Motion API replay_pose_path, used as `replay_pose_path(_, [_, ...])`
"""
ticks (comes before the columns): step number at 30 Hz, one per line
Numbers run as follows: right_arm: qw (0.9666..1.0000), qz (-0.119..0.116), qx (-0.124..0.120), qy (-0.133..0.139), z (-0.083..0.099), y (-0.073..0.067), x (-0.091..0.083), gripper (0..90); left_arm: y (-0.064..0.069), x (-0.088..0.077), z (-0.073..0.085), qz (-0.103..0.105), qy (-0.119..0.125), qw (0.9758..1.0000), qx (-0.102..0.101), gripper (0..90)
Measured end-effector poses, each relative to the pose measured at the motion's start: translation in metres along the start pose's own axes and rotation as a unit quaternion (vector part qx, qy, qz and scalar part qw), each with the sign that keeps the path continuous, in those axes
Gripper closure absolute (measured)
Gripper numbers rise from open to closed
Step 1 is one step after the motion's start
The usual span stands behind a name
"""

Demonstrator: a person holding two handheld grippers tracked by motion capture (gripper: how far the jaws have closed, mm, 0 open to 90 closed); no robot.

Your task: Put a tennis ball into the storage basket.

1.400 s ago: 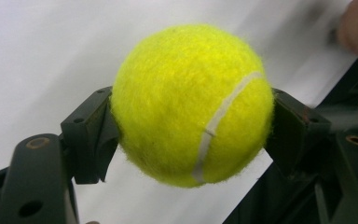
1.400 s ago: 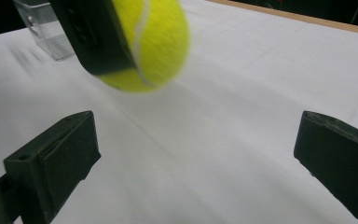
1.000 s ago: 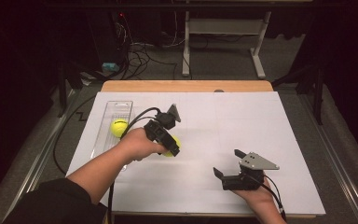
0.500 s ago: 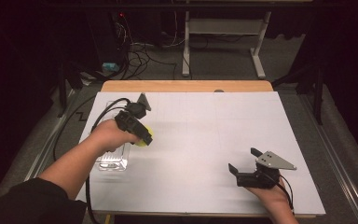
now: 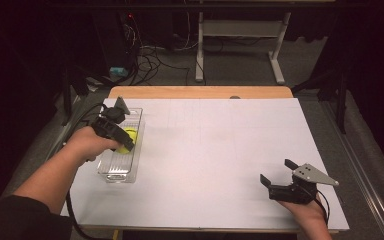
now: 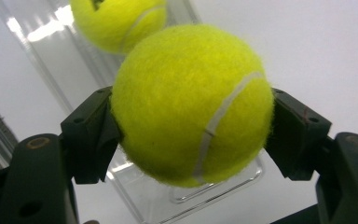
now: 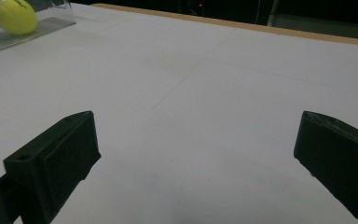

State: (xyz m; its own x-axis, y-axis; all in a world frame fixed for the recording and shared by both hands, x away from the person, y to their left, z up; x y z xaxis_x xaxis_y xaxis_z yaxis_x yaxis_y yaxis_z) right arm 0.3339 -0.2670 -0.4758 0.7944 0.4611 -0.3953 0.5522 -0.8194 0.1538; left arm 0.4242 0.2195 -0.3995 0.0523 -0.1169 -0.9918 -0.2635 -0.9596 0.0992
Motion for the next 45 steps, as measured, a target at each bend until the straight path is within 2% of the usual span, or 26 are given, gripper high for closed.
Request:
replay_pose_path(6, [1.0, 0.0, -0.001, -0.003, 0.002, 0.0, 0.0, 0.0, -0.006, 0.005, 0.004, -0.006, -0.009, 0.9999, -0.002, 26.4])
replay_pose_path(19, [1.0, -0.005, -0.004, -0.006, 0.003, -0.003, 0.002, 0.0, -0.011, 0.039, 0.009, -0.011, -0.031, 0.9994, -0.01, 26.3])
replay_pose_path(24, [0.9999, -0.006, -0.006, -0.009, 0.004, -0.004, 0.003, 0.0, -0.012, 0.045, 0.01, -0.013, -0.036, 0.9992, -0.009, 26.2])
replay_pose_path(32, [0.9999, -0.007, -0.005, -0.01, 0.004, -0.005, 0.003, 0.0, -0.013, 0.041, 0.01, -0.013, -0.027, 0.9995, -0.013, 25.5])
replay_pose_path(34, [0.9999, -0.007, -0.005, -0.01, 0.004, -0.005, 0.003, 0.0, -0.011, 0.034, 0.008, -0.003, -0.017, 0.9998, -0.011, 16.5])
replay_pose_path(37, [0.9999, -0.008, -0.005, -0.01, 0.004, -0.005, 0.003, 0.0, -0.01, 0.021, 0.005, 0.002, 0.006, 0.9999, -0.013, 4.5])
replay_pose_path(41, [0.9999, -0.008, -0.006, -0.01, 0.003, -0.005, 0.003, 0.0, -0.002, 0.014, 0.004, 0.002, 0.011, 0.9999, -0.002, 0.7])
replay_pose_path(45, [0.9999, -0.008, -0.006, -0.009, 0.003, -0.006, 0.003, 0.0, 0.014, 0.015, 0.002, 0.004, 0.005, 0.9999, 0.016, 0.5])
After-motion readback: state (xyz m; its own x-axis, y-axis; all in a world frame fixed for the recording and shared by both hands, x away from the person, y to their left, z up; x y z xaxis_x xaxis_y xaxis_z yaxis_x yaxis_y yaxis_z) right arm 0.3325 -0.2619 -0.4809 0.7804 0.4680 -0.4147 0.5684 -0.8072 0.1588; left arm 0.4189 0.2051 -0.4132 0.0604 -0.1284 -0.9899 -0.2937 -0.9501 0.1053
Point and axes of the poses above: each handheld gripper's, and its own axes: x roughly forward along the jaws, z roughly out of its underside, y roughly to its right, the point moved 6 cm from there along x, roughly forward along the jaws, and after that the axes turned 10 degrees about -x, right-handed, at the moved point
